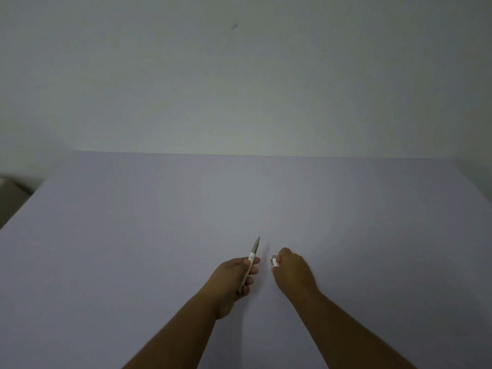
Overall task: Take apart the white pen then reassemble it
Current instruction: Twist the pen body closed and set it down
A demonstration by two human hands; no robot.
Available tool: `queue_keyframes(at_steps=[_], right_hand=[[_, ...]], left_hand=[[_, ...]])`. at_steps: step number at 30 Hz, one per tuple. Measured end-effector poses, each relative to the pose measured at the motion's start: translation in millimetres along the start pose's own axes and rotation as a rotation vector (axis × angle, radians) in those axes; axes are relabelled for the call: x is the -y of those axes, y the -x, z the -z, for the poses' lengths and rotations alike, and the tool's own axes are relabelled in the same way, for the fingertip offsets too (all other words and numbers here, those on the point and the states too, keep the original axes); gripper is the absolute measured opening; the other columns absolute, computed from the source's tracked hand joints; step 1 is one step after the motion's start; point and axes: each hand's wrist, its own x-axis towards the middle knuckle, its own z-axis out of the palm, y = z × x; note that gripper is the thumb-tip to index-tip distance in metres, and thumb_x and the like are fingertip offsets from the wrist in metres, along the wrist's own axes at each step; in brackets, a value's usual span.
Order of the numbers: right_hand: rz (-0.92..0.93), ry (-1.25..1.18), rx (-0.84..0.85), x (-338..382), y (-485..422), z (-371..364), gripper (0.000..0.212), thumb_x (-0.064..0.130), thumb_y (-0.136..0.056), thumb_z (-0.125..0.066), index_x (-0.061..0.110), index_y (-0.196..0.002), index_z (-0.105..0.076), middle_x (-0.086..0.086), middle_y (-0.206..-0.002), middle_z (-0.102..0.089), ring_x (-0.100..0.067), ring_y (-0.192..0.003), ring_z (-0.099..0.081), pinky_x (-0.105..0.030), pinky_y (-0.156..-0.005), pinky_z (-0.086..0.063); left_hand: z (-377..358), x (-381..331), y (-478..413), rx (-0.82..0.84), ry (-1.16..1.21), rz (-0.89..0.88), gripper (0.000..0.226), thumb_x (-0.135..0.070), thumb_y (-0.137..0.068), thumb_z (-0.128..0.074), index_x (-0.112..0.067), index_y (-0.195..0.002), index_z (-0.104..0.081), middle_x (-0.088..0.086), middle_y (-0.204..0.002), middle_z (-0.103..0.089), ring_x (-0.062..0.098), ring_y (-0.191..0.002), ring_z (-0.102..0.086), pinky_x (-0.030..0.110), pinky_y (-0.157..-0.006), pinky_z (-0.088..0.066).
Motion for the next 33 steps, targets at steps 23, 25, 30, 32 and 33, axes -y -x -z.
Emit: queue_keyframes(at_steps=[23,25,30,32,33], right_hand=[[-0.174,-1.193,0.196,29,21,76,0.005,0.009,-0.082,-0.066,0.009,-0.078,-0.069,-0.006,-0.072,-0.07,-0.013,-0.062,-0.062,-0.023,-0.057,-0.051],[-0.165,-1.174,0.223,30,26,73,0.004,0.01,-0.08,-0.069,0.009,-0.076,-0.069,-0.004,-0.069,-0.07,-0.012,-0.061,-0.063,-0.023,-0.057,-0.053],[-0.182,-1.179,0.231,29,32,72,0.007,0.012,-0.079,-0.072,0.009,-0.073,-0.069,-0.005,-0.068,-0.068,-0.014,-0.06,-0.06,-0.023,-0.058,-0.054],[-0.178,-1.174,0.235,29,34,72,0.007,0.012,-0.079,-0.072,0.009,-0.072,-0.069,-0.006,-0.068,-0.066,-0.014,-0.06,-0.06,-0.022,-0.058,-0.055],[-0.175,-1.164,0.238,28,35,72,0.008,0.012,-0.079,-0.072,0.009,-0.072,-0.069,-0.007,-0.068,-0.066,-0.014,-0.06,-0.059,-0.023,-0.059,-0.055]], left_hand=[[-18,-8,31,0.066,-0.119,-0.11,0.022,-0.025,-0.095,-0.052,-0.012,-0.098,-0.069,0.001,-0.077,-0.062,0.009,-0.057,-0.046,0.017,-0.051,-0.041],[-20,-8,33,0.066,-0.104,-0.106,0.022,-0.024,-0.095,-0.052,-0.01,-0.099,-0.069,0.002,-0.077,-0.062,0.009,-0.056,-0.046,0.017,-0.05,-0.042],[-22,-5,35,0.044,-0.106,-0.11,0.023,-0.022,-0.095,-0.051,-0.007,-0.098,-0.068,0.002,-0.074,-0.062,0.009,-0.055,-0.046,0.016,-0.047,-0.042],[-23,-3,35,0.026,-0.118,-0.128,0.023,-0.022,-0.095,-0.051,-0.007,-0.097,-0.068,0.002,-0.072,-0.062,0.009,-0.055,-0.046,0.016,-0.047,-0.042],[-23,-2,35,0.018,-0.126,-0.137,0.023,-0.022,-0.095,-0.051,-0.007,-0.096,-0.068,0.002,-0.072,-0.061,0.01,-0.056,-0.046,0.017,-0.047,-0.042]])
